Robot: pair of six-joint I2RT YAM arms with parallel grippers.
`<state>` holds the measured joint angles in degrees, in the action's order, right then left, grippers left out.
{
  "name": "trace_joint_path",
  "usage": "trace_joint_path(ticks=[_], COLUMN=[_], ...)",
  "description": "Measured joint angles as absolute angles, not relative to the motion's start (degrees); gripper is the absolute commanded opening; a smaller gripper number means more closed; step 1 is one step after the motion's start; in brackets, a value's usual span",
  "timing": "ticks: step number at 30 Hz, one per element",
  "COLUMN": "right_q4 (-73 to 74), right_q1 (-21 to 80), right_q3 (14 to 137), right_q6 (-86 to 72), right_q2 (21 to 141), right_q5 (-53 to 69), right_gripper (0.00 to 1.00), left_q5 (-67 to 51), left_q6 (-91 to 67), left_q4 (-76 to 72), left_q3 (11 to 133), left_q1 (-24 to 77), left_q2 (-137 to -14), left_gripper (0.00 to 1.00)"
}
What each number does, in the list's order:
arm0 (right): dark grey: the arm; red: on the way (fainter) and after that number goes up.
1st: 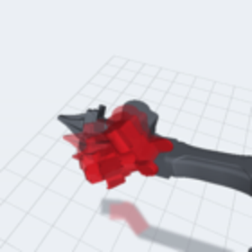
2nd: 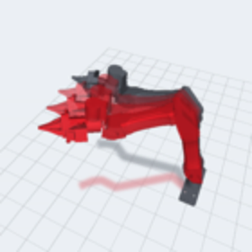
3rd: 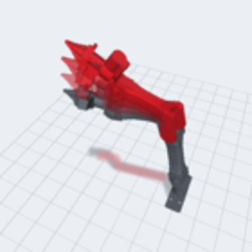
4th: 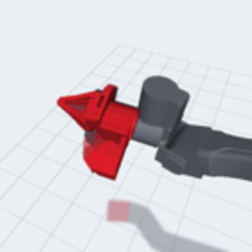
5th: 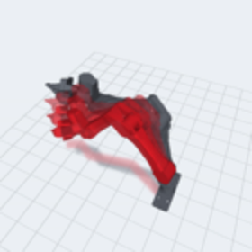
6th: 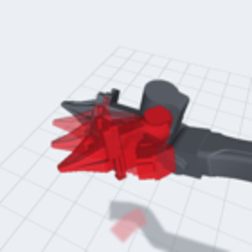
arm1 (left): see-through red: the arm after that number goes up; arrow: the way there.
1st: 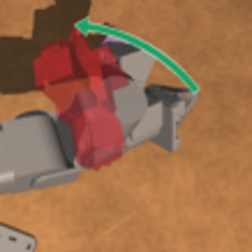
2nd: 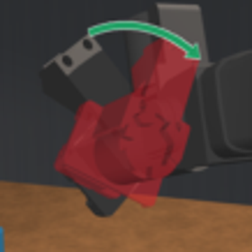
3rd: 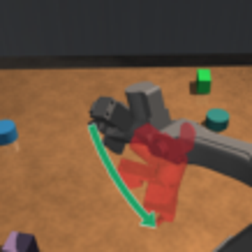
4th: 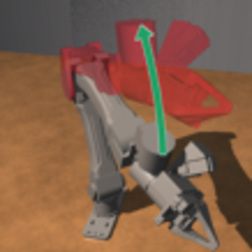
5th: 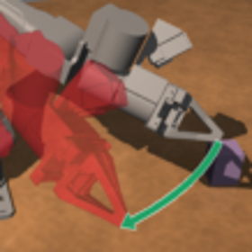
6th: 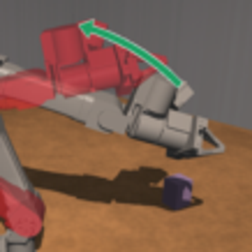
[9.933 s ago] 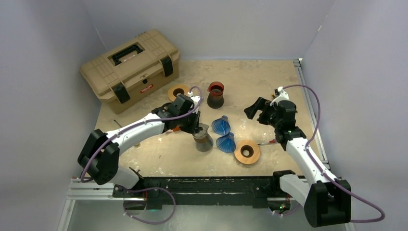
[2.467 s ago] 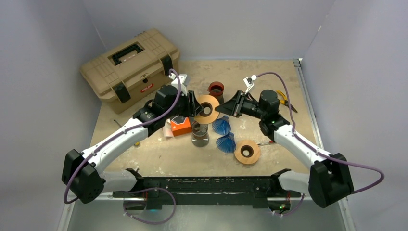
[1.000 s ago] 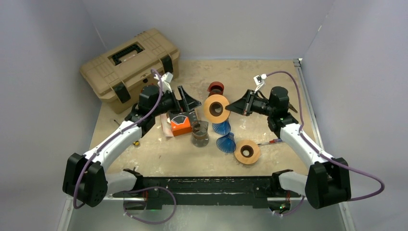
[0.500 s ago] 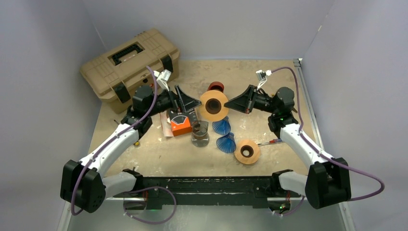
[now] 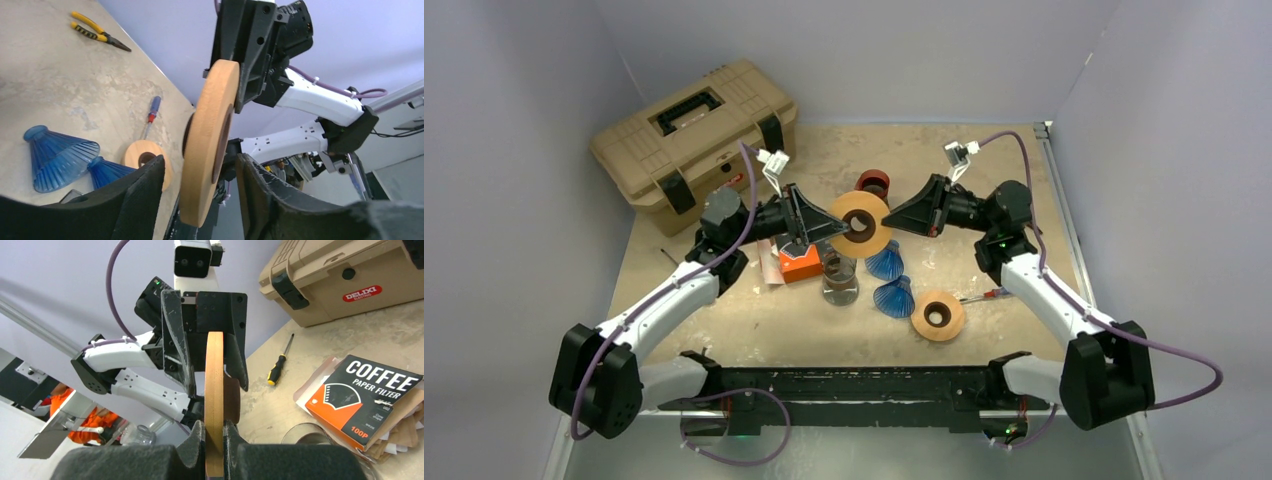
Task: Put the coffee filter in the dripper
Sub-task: Place the dripper holder onto the coffee server.
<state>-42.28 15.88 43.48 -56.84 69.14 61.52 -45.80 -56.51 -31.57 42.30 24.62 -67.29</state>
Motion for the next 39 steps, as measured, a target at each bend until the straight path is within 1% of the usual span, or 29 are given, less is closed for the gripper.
trace_joint_path(ticks=[1, 5, 10, 15, 19, 20, 23, 29, 34, 38, 39], right_q4=[-42.59, -43.57, -44.16, -44.14, -43.57, -43.38, -43.29, -42.61, -42.35, -42.46, -42.59], right_q1=[16.1, 16.23, 16.23, 16.23, 16.23, 16.23, 16.23, 16.23, 16.23, 16.25, 16.23], right_q3=[43.48, 43.48, 43.48, 43.48, 43.48, 43.48, 43.48, 43.48, 43.48, 43.48, 43.48], right_q6=[-57.04, -58.11, -58.39, -58.37, -57.98, -57.87, -57.8, -57.43, -57.41, -57.43, -57.45], right_q2=[69.36, 70.04, 70.13, 70.13, 70.13, 70.13, 70.13, 70.13, 70.13, 70.13, 70.13], right_q5=[61.54, 61.49, 61.49, 61.41, 61.14, 61.1, 61.08, 61.06, 61.1, 61.1, 61.12], right_gripper=[0.0, 0.0, 0.0, 0.0, 0.0, 0.0, 0.0, 0.0, 0.0, 0.0, 0.0], left_q5=[-46.26, -46.96, -47.2, -47.29, -47.27, -47.27, -47.03, -46.48, -46.52, -46.59, -46.59], left_q6=[-56.49, -56.38, -56.34, -55.4, -54.17, -53.78, -52.69, -51.35, -51.29, -51.53, -51.68], left_q4=[-31.81, -32.01, -31.81, -30.39, -28.1, -27.44, -25.47, -23.59, -23.24, -23.4, -23.68], left_q3=[42.3, 42.3, 42.3, 42.33, 42.33, 42.3, 42.33, 42.33, 42.3, 42.17, 41.95], left_q1=[25.15, 25.63, 25.63, 25.63, 25.63, 25.56, 25.47, 24.8, 24.67, 24.38, 24.38], left_q2=[-67.33, -67.42, -67.51, -67.46, -66.87, -66.57, -65.28, -62.89, -62.0, -61.98, -61.93], left_gripper=[0.46, 0.4, 0.39, 0.41, 0.53, 0.54, 0.54, 0.46, 0.36, 0.25, 0.21])
